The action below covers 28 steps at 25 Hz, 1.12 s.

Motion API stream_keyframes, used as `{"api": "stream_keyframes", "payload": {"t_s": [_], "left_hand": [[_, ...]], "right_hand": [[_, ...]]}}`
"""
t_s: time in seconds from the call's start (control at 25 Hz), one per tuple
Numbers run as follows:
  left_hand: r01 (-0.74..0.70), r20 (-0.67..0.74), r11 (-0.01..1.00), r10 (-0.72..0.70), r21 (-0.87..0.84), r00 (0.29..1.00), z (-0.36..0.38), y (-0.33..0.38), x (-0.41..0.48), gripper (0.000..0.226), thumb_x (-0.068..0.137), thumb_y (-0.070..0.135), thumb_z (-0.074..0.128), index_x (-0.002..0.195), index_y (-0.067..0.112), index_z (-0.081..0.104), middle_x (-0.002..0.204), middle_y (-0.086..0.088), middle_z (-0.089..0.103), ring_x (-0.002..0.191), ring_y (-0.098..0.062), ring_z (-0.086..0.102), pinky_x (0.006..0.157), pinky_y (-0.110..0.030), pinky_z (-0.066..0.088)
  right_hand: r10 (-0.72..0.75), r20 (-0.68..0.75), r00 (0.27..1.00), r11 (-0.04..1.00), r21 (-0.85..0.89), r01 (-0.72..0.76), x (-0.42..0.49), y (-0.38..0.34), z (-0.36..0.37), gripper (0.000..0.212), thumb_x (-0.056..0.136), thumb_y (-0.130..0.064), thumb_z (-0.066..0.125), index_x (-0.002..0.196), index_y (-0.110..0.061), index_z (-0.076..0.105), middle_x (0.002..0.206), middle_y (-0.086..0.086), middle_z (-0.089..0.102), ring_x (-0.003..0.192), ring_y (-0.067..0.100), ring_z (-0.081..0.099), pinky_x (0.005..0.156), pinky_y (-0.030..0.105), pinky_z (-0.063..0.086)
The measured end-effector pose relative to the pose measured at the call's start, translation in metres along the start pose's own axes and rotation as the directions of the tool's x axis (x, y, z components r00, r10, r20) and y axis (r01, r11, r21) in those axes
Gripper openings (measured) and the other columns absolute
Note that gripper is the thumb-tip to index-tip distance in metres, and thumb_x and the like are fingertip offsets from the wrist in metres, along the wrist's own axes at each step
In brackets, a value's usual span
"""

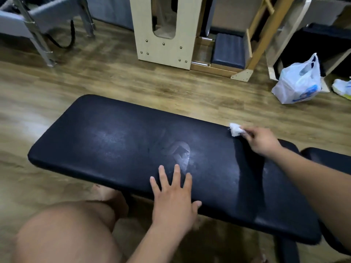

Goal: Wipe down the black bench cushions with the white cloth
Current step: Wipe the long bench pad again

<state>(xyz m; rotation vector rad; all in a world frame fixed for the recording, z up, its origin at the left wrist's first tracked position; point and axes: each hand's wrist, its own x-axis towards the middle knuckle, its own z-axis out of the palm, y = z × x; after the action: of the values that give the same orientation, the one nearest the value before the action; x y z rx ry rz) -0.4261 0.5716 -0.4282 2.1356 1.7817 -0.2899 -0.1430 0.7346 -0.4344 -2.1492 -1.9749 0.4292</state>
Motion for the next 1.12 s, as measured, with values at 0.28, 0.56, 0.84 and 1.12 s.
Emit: {"api": "stream_keyframes", "payload": {"t_s": [0.28, 0.56, 0.84, 1.12], "left_hand": [[-0.079, 0.070, 0.992, 0.073, 0.093, 0.995, -0.011, -0.023, 0.013, 0.077, 0.097, 0.062, 0.036, 0.156, 0.030, -0.003, 0.165, -0.004, -0.011, 0.147, -0.049, -0.010, 0.117, -0.064, 0.008], [-0.191, 0.085, 0.966, 0.178, 0.176, 0.980, -0.012, -0.040, 0.008, 0.083, 0.096, 0.060, 0.044, 0.156, 0.030, -0.004, 0.166, -0.002, -0.010, 0.148, -0.046, -0.005, 0.118, -0.057, 0.016], [-0.200, 0.084, 0.971, 0.190, 0.130, 0.978, -0.009, -0.041, 0.002, 0.087, 0.094, 0.058, 0.050, 0.156, 0.030, -0.003, 0.165, -0.006, -0.013, 0.148, -0.045, -0.009, 0.119, -0.059, 0.012], [-0.226, 0.111, 0.968, 0.214, 0.110, 0.971, -0.008, -0.050, 0.002, 0.086, 0.096, 0.057, 0.047, 0.155, 0.032, -0.009, 0.164, -0.005, -0.018, 0.148, -0.041, -0.016, 0.120, -0.057, 0.006]], "right_hand": [[-0.035, -0.059, 0.998, 0.987, -0.157, 0.025, -0.108, -0.025, 0.018, 0.030, 0.092, -0.027, 0.061, 0.122, -0.026, 0.066, 0.126, 0.007, 0.065, 0.113, 0.030, 0.062, 0.084, 0.038, 0.051], [-0.116, 0.269, 0.956, 0.993, 0.006, 0.118, -0.265, -0.055, 0.033, 0.013, 0.092, -0.050, 0.045, 0.096, -0.056, 0.056, 0.102, -0.009, 0.071, 0.090, 0.012, 0.069, 0.074, 0.023, 0.054], [0.045, 0.017, 0.999, 0.975, 0.216, -0.048, -0.237, -0.058, -0.017, 0.014, 0.092, -0.019, 0.062, 0.098, -0.026, 0.073, 0.088, -0.013, 0.074, 0.085, 0.001, 0.066, 0.075, 0.019, 0.046], [-0.111, -0.307, 0.945, 0.993, -0.069, 0.095, -0.030, -0.053, -0.049, 0.022, 0.093, -0.019, 0.058, 0.112, -0.020, 0.068, 0.092, 0.012, 0.048, 0.081, 0.028, 0.052, 0.074, 0.029, 0.040]]}}
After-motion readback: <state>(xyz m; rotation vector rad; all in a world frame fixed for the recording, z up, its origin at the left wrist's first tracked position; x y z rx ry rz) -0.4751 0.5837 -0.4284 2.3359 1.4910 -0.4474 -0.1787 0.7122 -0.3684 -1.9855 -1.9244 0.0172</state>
